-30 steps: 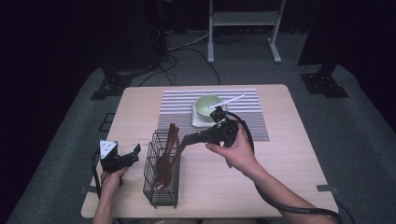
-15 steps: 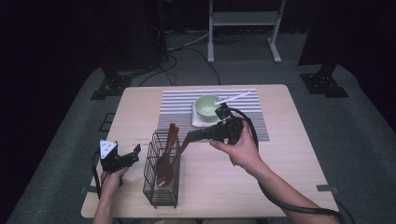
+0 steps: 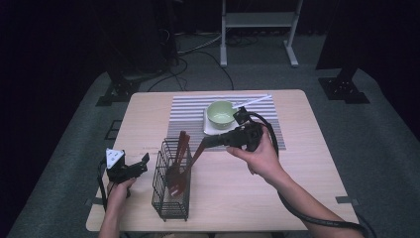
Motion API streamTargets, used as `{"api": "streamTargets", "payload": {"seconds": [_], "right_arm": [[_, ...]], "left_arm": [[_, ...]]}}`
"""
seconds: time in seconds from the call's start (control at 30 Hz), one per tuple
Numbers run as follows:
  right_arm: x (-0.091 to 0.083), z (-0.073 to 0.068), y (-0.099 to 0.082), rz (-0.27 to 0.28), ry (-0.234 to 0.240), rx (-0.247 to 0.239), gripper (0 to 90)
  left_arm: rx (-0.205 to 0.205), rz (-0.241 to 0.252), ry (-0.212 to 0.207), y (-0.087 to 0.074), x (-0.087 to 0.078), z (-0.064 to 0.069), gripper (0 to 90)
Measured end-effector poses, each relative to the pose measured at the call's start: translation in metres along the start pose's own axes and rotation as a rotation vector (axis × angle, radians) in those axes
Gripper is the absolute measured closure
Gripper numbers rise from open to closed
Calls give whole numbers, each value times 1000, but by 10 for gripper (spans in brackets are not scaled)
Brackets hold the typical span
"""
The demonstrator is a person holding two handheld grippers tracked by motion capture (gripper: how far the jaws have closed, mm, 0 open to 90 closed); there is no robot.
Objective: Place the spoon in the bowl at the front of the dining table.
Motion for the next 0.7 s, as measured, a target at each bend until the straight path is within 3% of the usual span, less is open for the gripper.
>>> {"api": "streamTargets", "payload": {"seconds": [0.7], "right_arm": [[-15, 5, -8, 14, 15, 17, 827]], "left_arm": [[0, 0, 1, 0, 0, 0, 17]]}}
Point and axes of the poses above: each handheld gripper's, and its own axes: x roughly forward along the jaws, y roughly out of its top, z roughly to its right, the point moved 2 cm from there along x, roughly forward along the jaws, and after that the axes turned 15 degrees about -z, right-handed, at the moved point
